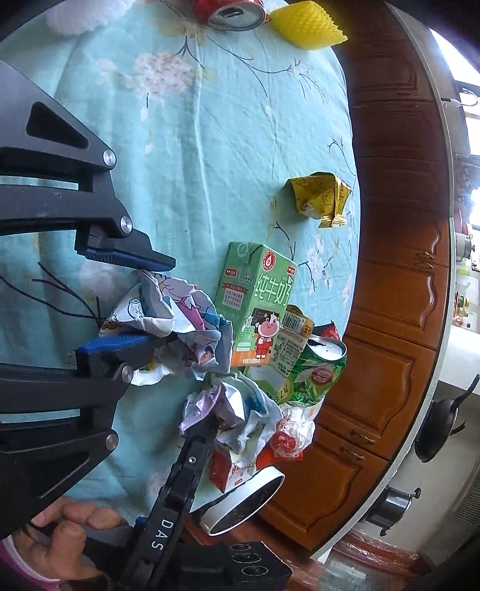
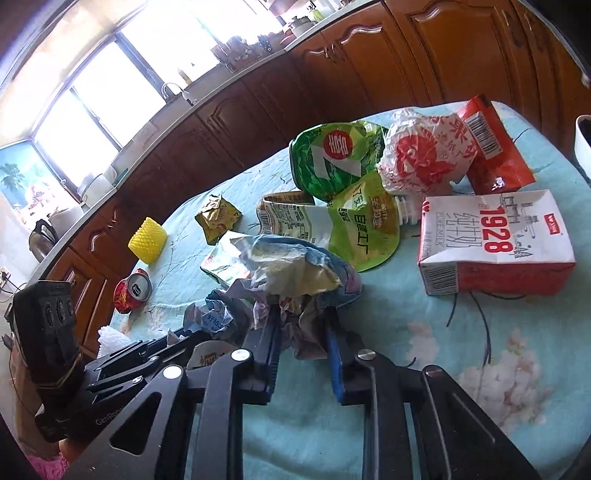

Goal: Collect trash
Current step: 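Grasp crumpled paper with the left tool while the right tool grasps a crumpled wrapper, then carry both crumpled papers over the bin and open both tools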

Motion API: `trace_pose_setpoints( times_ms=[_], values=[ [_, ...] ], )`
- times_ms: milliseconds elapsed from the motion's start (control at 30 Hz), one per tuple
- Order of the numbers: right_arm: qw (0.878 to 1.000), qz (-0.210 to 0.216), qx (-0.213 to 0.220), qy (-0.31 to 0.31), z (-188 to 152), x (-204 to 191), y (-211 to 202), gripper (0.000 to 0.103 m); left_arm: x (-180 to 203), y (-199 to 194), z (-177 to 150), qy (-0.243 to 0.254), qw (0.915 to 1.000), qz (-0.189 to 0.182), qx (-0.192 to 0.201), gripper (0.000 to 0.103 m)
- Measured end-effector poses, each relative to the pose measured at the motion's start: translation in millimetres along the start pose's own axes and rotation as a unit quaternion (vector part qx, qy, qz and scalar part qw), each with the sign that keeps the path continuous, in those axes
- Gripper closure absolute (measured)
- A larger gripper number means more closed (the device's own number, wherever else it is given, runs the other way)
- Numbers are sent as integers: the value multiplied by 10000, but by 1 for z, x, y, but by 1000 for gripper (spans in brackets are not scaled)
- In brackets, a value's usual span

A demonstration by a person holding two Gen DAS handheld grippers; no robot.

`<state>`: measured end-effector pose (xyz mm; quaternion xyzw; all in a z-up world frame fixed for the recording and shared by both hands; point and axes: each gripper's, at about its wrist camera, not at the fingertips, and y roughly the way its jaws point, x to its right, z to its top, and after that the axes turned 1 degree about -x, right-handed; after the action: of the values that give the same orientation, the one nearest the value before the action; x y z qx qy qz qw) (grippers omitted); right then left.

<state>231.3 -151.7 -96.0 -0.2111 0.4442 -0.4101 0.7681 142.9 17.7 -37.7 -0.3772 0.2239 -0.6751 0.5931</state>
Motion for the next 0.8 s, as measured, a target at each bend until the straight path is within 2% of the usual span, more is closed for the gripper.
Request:
trace_pose_setpoints(
  times_ms=[133,400,800],
  values=[
    [9998,-35,209,-37,-4,3,-25,89,12,-7,-2,149,9998,-82,102,74],
    [9977,-431,487,166,-18,33,-81,90,47,-14,-2,459,9979,-401,196,74],
    [9872,-1169,899,605,-30,91,-149,89,119,14,5,1001,9906,-934,-4,74]
  ],
)
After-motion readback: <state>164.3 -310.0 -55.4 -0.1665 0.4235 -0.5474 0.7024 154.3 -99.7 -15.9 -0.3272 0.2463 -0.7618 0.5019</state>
